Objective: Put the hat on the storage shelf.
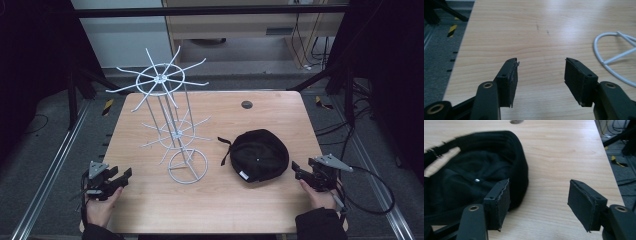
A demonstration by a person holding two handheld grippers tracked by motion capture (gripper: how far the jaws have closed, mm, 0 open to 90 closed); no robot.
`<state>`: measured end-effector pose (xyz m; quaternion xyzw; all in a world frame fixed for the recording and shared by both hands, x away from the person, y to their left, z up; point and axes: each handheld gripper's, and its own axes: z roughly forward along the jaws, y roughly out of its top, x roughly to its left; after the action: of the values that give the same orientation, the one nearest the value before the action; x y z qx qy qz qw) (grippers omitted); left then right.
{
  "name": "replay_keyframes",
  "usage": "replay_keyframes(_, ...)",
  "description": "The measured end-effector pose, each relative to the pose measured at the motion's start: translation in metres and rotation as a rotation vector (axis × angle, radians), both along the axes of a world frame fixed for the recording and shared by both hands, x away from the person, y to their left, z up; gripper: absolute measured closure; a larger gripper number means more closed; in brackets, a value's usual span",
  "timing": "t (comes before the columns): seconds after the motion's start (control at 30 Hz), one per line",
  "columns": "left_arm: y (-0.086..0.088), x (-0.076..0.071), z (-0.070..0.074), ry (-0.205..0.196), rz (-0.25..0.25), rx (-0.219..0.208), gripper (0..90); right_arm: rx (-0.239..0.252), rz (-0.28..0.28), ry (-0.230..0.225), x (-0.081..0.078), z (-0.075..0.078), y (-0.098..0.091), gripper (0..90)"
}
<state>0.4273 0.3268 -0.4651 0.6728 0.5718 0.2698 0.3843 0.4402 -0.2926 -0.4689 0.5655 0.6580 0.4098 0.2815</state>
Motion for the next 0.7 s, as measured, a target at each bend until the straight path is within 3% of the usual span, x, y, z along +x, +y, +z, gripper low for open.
replay_keyframes(0.13, -0.005, -0.003, 0.002, -0.015, -0.013, 0.017, 42.8, 0.007, 0.011, -0.016, -0.003, 0.006, 0.001, 37.6)
replay_keyframes(0.3, -0.008, -0.003, 0.003, -0.020, -0.024, 0.004, 42.1, 0.014, 0.048, -0.029, -0.003, 0.015, 0.004, 42.8)
replay_keyframes(0.4, -0.009, -0.004, 0.003, -0.002, -0.030, -0.014, 44.3, 0.007, 0.063, -0.041, 0.002, 0.020, 0.007, 44.4)
replay_keyframes(0.6, -0.014, -0.005, 0.005, -0.011, -0.032, 0.027, 44.8, 0.030, 0.087, -0.048, 0.016, 0.032, 0.013, 46.7)
replay_keyframes(0.7, -0.014, -0.005, 0.005, -0.011, -0.030, 0.028, 44.7, 0.007, 0.103, -0.039, 0.025, 0.033, 0.017, 48.5)
